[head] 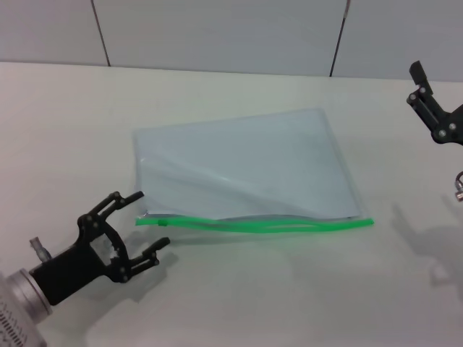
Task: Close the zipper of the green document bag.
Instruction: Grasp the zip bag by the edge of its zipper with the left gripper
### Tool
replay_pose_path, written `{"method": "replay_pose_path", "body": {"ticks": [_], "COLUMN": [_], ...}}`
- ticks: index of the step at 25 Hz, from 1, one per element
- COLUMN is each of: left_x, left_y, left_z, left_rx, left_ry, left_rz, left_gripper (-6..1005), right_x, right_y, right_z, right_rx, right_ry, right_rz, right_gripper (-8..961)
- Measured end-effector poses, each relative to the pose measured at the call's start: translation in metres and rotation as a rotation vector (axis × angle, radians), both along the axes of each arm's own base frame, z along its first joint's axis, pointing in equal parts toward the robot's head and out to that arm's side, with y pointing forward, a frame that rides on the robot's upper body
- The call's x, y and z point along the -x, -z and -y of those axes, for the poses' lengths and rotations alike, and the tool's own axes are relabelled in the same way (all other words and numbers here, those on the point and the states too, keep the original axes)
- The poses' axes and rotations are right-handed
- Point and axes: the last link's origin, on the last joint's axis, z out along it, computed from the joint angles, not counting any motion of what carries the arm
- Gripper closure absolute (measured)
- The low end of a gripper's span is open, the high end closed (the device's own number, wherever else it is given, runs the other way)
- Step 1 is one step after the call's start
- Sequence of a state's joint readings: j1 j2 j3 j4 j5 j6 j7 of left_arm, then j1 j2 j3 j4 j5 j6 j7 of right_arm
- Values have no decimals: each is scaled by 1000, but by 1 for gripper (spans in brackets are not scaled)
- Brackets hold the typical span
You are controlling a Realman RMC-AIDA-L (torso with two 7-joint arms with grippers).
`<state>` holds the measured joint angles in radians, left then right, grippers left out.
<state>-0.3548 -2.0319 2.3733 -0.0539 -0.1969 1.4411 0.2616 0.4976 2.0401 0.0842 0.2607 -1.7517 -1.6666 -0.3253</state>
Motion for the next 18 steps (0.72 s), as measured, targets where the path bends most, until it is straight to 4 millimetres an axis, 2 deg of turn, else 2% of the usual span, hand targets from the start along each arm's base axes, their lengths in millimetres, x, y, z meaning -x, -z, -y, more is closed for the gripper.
{"method": "replay_pose_path", "body": {"ticks": [8,18], "left_x": [3,-6], "left_y": [-2,3], "left_z": [-21,-49], "left_rx": [-6,18], "left_ry": [-22,-3], "left_rz": [-66,-143], "left_gripper": [164,197], "right_x": [0,3], "right_y": [0,1], "right_z": [0,-1], "right_rx": [2,6], "right_ry": [-1,-11], "right_rz": [1,0], "right_gripper": [82,84]}}
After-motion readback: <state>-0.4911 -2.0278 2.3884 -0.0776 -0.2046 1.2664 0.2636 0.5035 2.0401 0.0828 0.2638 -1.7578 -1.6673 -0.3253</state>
